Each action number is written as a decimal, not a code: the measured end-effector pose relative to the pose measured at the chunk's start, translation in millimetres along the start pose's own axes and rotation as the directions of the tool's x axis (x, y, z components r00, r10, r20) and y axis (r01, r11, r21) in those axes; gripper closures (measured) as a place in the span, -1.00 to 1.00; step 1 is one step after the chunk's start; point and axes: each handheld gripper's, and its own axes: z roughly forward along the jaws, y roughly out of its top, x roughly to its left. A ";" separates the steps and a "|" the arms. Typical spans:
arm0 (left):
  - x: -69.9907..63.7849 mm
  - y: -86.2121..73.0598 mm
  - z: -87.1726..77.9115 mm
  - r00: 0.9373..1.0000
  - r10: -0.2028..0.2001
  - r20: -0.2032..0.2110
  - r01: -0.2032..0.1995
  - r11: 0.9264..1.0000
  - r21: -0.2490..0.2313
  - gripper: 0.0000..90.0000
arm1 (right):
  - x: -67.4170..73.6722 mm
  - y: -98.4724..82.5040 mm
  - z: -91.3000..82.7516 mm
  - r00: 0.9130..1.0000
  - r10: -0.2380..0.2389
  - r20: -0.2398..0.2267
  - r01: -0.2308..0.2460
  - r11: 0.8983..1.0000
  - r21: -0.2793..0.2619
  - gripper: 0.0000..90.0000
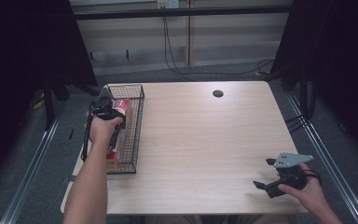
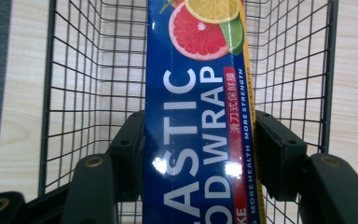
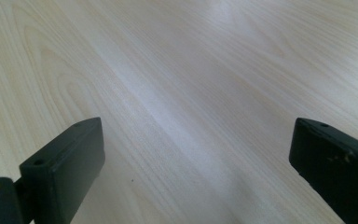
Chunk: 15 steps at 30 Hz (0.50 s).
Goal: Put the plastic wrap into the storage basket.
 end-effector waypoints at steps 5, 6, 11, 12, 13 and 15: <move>-1.1 -0.3 1.0 1.000 -0.001 -0.002 0.001 1.000 -0.007 -0.08 | 0.3 -1.0 -0.4 1.000 -0.002 0.003 0.002 1.000 0.001 -0.93; -0.9 -0.4 1.1 1.000 -0.002 -0.001 0.002 1.000 -0.008 -0.08 | 0.3 -1.0 -0.4 1.000 -0.002 0.003 0.002 1.000 0.001 -0.93; 2.0 -1.1 1.3 1.000 0.003 0.006 -0.003 1.000 -0.014 -0.19 | 0.7 -2.0 -1.9 1.000 -0.001 0.004 0.001 1.000 0.000 -0.93; 1.8 -1.6 1.5 1.000 -0.016 0.010 0.016 1.000 -0.022 -0.19 | 0.5 -2.1 -1.8 1.000 -0.003 0.004 0.003 1.000 -0.001 -0.93; 3.0 -1.6 1.4 1.000 -0.011 0.010 0.011 1.000 -0.022 -0.22 | 0.5 -2.3 -1.8 1.000 -0.002 0.003 0.002 1.000 0.000 -0.93; 3.5 -2.0 1.9 1.000 -0.017 0.015 0.017 0.999 -0.030 -0.31 | 0.6 -2.3 -1.9 1.000 -0.004 0.005 0.004 1.000 0.001 -0.93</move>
